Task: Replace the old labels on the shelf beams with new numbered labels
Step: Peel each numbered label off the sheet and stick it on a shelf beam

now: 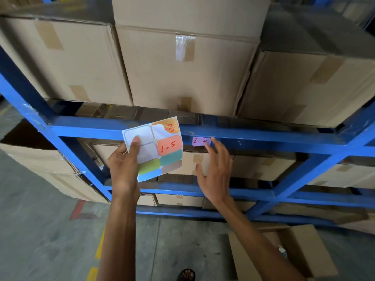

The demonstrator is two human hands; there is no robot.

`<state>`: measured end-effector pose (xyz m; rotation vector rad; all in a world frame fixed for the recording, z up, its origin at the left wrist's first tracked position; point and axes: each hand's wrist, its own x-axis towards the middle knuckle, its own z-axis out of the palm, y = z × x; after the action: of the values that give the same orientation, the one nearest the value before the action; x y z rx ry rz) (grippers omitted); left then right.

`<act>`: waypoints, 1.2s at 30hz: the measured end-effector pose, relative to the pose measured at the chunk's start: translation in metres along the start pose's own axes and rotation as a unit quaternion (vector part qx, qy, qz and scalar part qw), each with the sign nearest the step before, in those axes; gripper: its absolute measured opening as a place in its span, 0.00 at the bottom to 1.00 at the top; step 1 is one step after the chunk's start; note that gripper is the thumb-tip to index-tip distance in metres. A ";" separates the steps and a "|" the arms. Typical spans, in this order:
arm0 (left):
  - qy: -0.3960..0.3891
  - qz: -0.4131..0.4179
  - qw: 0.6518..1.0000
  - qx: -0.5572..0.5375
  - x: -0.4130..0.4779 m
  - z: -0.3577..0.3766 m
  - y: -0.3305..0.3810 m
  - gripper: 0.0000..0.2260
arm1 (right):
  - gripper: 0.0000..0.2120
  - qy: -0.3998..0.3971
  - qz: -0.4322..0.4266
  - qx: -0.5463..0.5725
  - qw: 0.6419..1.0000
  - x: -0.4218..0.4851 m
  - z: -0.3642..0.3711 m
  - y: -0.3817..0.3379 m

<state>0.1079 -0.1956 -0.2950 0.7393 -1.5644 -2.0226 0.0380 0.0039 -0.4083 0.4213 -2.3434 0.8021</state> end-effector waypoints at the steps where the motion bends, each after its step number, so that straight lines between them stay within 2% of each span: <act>1: -0.001 0.001 1.000 0.002 0.000 0.001 0.000 0.07 | 0.34 -0.035 -0.011 -0.018 0.999 -0.004 0.007 -0.004; 4: 0.002 0.003 1.000 0.013 0.001 0.001 -0.003 0.07 | 0.47 -0.125 -0.019 -0.114 0.985 -0.006 0.033 -0.012; 8: 0.009 0.001 1.000 0.015 0.003 -0.001 -0.008 0.09 | 0.53 -0.205 0.011 -0.157 0.966 0.003 0.064 -0.017; 12: 0.014 -0.004 1.000 0.013 0.005 -0.001 -0.007 0.09 | 0.54 -0.204 0.013 -0.163 0.965 0.000 0.071 -0.012; 17: 0.008 -0.003 1.000 0.001 0.005 0.000 -0.002 0.07 | 0.55 -0.168 -0.030 -0.174 0.970 -0.011 0.065 0.000; 20: 0.011 -0.009 1.000 0.001 0.003 0.000 -0.003 0.08 | 0.58 -0.182 -0.051 -0.188 0.964 -0.010 0.065 0.013; 28: 0.013 -0.026 1.000 0.011 0.000 0.003 -0.002 0.08 | 0.60 -0.186 -0.032 -0.144 0.971 -0.008 0.056 0.000; 30: 0.000 -0.025 1.000 0.014 -0.004 0.007 0.001 0.10 | 0.54 -0.198 -0.069 -0.123 0.970 -0.008 0.037 0.004; 32: -0.015 -0.025 0.999 0.016 -0.008 0.010 0.002 0.12 | 0.39 -0.200 -0.094 -0.059 0.973 -0.006 0.015 0.010; 34: -0.034 -0.023 0.999 0.014 -0.014 0.017 0.002 0.12 | 0.24 -0.136 -0.053 0.033 0.989 0.001 -0.011 0.008; 36: -0.054 -0.014 0.998 0.014 -0.019 0.026 0.002 0.10 | 0.17 -0.022 0.016 0.106 0.994 0.016 -0.037 -0.002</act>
<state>0.1046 -0.1647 -0.2848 0.6761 -1.6541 -2.0970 0.0429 0.0244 -0.3741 0.4968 -2.3180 1.0730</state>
